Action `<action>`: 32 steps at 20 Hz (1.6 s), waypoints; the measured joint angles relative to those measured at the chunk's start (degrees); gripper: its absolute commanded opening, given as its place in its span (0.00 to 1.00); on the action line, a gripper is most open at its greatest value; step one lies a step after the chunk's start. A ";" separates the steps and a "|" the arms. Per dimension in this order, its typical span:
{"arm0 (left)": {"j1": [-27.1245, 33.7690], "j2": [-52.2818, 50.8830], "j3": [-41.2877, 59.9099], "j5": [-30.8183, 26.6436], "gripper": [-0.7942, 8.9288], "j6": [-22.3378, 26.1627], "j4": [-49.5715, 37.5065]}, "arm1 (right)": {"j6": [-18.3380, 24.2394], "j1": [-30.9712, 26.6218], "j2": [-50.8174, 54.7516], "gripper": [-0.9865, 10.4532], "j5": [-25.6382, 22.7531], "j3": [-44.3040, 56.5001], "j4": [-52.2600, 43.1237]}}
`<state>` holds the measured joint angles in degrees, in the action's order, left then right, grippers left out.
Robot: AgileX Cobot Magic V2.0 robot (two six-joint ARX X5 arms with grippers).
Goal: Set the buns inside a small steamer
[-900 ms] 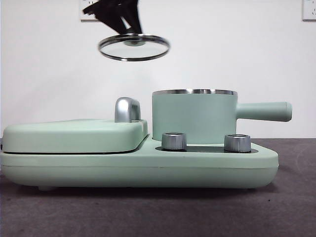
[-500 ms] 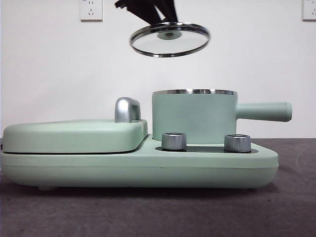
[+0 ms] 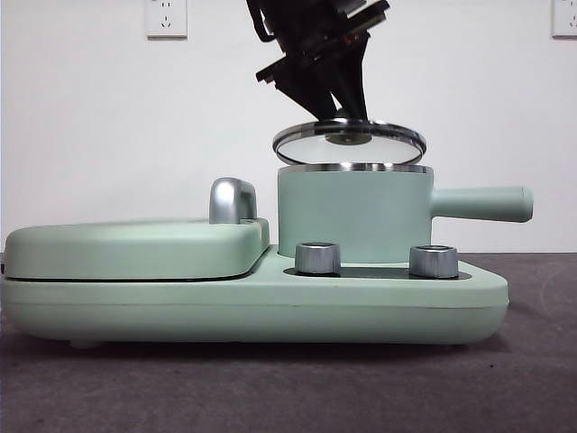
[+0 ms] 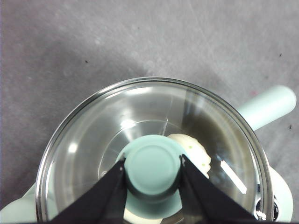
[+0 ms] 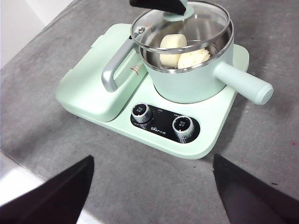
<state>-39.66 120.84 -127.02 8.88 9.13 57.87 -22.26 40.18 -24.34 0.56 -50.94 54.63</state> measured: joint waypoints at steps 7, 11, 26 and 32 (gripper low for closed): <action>0.00 -0.02 0.79 0.31 0.10 0.76 -0.39 | 1.03 0.00 0.00 0.44 -0.13 0.00 -0.02; -0.15 -0.02 1.01 0.59 0.10 1.03 -1.44 | 1.22 0.00 0.00 0.44 -0.26 0.00 -0.02; -0.46 1.53 0.74 0.92 0.10 5.09 0.07 | 1.27 0.00 0.00 0.44 -0.28 0.00 -0.02; -0.61 1.53 0.55 0.90 0.18 6.91 1.07 | 1.29 0.00 0.00 0.44 -0.28 0.00 -0.42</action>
<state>-40.27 122.37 -126.48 9.78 16.03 58.94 -20.97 40.18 -24.34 0.27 -50.94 54.22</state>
